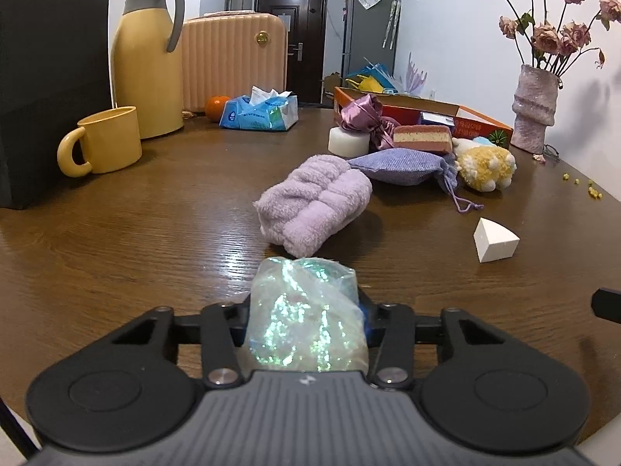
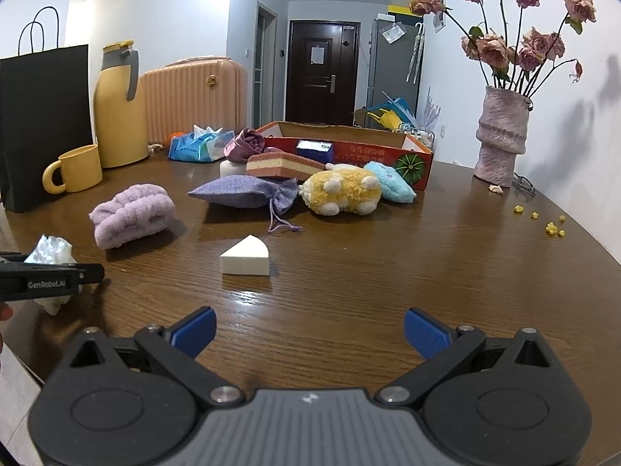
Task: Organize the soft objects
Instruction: 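Reach the left tool to the iridescent plastic bag and close on it, then lift the bag with the left tool while the right tool grasps the white triangular sponge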
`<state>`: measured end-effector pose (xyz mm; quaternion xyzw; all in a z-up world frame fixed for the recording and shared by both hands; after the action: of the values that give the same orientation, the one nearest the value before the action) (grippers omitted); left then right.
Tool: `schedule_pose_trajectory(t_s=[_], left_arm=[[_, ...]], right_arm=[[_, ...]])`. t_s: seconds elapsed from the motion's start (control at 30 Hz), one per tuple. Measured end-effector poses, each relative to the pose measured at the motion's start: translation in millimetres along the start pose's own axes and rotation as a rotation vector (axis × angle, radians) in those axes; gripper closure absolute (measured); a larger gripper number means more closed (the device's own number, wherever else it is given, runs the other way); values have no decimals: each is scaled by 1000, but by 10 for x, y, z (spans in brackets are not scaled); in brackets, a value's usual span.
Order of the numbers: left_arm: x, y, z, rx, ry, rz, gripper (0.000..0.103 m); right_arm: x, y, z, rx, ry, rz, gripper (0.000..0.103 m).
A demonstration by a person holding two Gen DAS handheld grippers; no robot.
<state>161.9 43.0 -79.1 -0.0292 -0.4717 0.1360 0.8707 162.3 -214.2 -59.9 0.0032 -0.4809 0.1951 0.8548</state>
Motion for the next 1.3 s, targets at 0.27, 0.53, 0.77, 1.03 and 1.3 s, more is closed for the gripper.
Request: schedule_pose_trajectory(t_s=[0.27, 0.53, 0.77, 1.03, 1.3], left_arm=[[32, 11, 4, -13, -10, -1, 61], [115, 37, 54, -23, -44, 0, 61], [205, 127, 75, -15, -77, 9, 61], [251, 207, 27, -5, -79, 24, 61], [305, 208, 11, -9, -86, 22, 61]], right_arm=[[58, 30, -174, 21, 15, 6, 0], [180, 94, -342, 38, 15, 20, 0], [315, 203, -535, 77, 19, 39, 0], [443, 379, -774, 103, 37, 77, 2], [544, 378, -1001, 104, 55, 77, 29]])
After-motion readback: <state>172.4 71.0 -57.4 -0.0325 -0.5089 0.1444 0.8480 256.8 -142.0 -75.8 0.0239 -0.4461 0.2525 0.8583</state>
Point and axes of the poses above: each gripper's, at about its wrist camera, not at the fingertips, and z roughly against the way its jaws point, y to its left, x to its top, the point moved 3 cm from there along -z, roughly the way its jaws point, and after that the axes turned 10 degrees about z, right-handed, at the moved point
